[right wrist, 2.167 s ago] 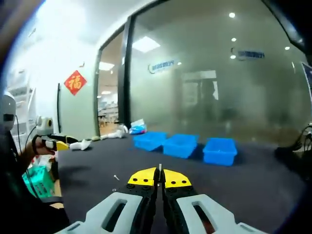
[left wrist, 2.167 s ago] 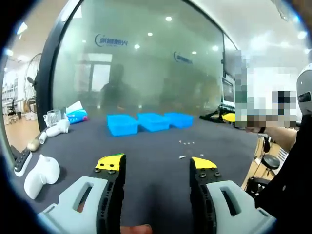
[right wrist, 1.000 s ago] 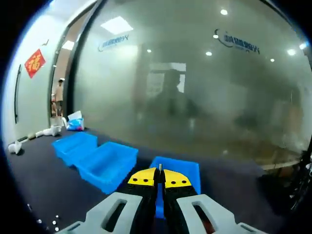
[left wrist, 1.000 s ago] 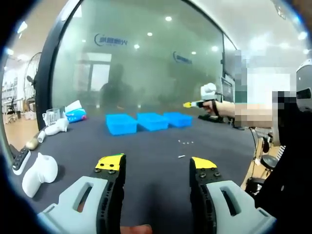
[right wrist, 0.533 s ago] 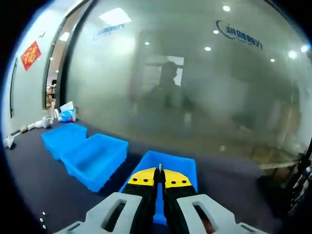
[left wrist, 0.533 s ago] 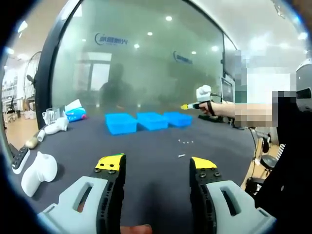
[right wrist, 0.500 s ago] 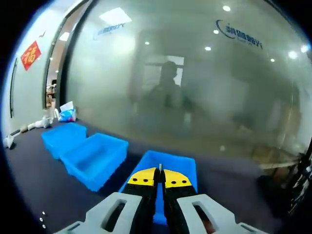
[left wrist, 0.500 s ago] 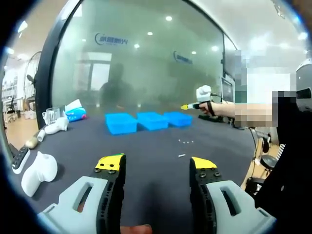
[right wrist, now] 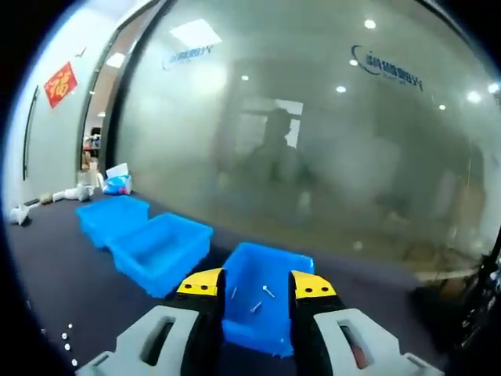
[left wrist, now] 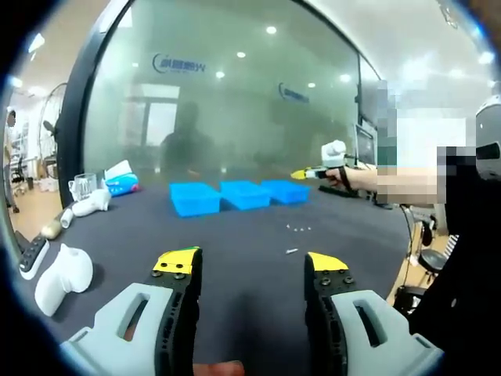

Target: Sort the screws, nuts, and washers into the corresponding bins

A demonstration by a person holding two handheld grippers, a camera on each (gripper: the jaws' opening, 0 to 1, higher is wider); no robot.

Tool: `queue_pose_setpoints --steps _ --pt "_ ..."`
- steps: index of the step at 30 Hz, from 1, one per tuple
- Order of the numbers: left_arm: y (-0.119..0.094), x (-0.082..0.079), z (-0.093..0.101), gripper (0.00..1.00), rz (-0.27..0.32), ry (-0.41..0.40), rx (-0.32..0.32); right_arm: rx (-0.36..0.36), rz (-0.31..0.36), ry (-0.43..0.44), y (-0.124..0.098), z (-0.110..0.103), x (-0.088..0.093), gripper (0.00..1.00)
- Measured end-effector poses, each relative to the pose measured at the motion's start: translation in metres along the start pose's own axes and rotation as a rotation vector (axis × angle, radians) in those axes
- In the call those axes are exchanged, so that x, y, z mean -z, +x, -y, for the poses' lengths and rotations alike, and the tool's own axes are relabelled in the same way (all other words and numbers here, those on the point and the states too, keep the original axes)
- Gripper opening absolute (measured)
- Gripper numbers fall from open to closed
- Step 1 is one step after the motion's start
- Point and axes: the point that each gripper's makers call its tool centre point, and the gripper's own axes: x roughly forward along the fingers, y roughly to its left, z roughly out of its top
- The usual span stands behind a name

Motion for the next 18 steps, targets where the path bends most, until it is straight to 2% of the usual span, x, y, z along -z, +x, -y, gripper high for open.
queue_pose_setpoints --steps 8,18 --pt "0.001 -0.001 0.002 0.51 0.001 0.002 0.005 -0.084 0.025 0.062 -0.042 -0.018 0.005 0.32" --pt "0.002 -0.003 0.009 0.51 0.003 0.009 0.019 -0.186 0.082 0.055 -0.121 -0.059 0.01 0.35"
